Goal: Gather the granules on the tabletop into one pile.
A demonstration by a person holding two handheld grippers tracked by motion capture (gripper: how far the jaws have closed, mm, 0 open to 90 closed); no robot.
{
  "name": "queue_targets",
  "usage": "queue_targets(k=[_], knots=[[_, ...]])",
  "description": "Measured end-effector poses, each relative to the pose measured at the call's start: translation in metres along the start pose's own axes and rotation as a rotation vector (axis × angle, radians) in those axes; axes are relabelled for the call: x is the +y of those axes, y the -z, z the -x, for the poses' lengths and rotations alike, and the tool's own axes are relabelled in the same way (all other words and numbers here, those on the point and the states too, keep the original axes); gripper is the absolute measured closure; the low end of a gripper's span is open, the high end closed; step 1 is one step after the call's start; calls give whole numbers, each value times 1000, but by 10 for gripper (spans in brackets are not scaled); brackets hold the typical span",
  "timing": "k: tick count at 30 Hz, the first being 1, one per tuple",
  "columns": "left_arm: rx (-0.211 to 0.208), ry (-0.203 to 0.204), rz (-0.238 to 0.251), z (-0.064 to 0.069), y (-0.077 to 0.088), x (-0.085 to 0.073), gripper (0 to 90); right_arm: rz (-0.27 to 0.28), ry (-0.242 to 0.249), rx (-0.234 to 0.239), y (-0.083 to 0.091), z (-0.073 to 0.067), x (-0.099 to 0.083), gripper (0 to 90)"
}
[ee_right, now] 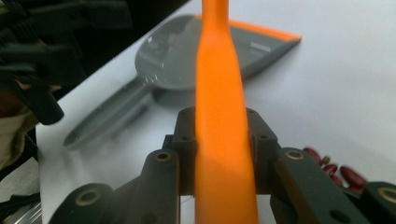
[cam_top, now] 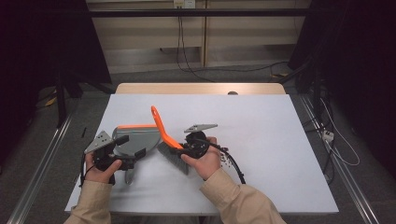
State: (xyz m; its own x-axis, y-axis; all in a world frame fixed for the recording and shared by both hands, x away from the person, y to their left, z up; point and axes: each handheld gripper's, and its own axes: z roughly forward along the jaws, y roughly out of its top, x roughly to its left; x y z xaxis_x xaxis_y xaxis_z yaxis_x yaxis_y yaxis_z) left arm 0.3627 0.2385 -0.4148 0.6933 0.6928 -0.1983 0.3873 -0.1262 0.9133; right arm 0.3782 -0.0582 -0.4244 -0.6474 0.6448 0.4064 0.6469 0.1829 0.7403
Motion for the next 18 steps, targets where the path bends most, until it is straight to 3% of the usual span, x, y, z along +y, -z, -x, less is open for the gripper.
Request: queue_targets(k=[2,4,6,10,18], knots=[[1,-6,-4,0,0,0,47,-37,-18,-21,-5,3,-5,711],[1,-1,-3,0,-1,0,47,-48,-7,-77,-6,7,-7,711],[1,-2,-5,1,-1,0,47,-56,-44,-80,-4,14,-6,711],[-1,-8,-7,1,-1,0,47,-61,-52,-119,2,21,-7,710],[-2,-9,-8,1,-2,0,47,-45,-101,-151,19,40,-11,710]])
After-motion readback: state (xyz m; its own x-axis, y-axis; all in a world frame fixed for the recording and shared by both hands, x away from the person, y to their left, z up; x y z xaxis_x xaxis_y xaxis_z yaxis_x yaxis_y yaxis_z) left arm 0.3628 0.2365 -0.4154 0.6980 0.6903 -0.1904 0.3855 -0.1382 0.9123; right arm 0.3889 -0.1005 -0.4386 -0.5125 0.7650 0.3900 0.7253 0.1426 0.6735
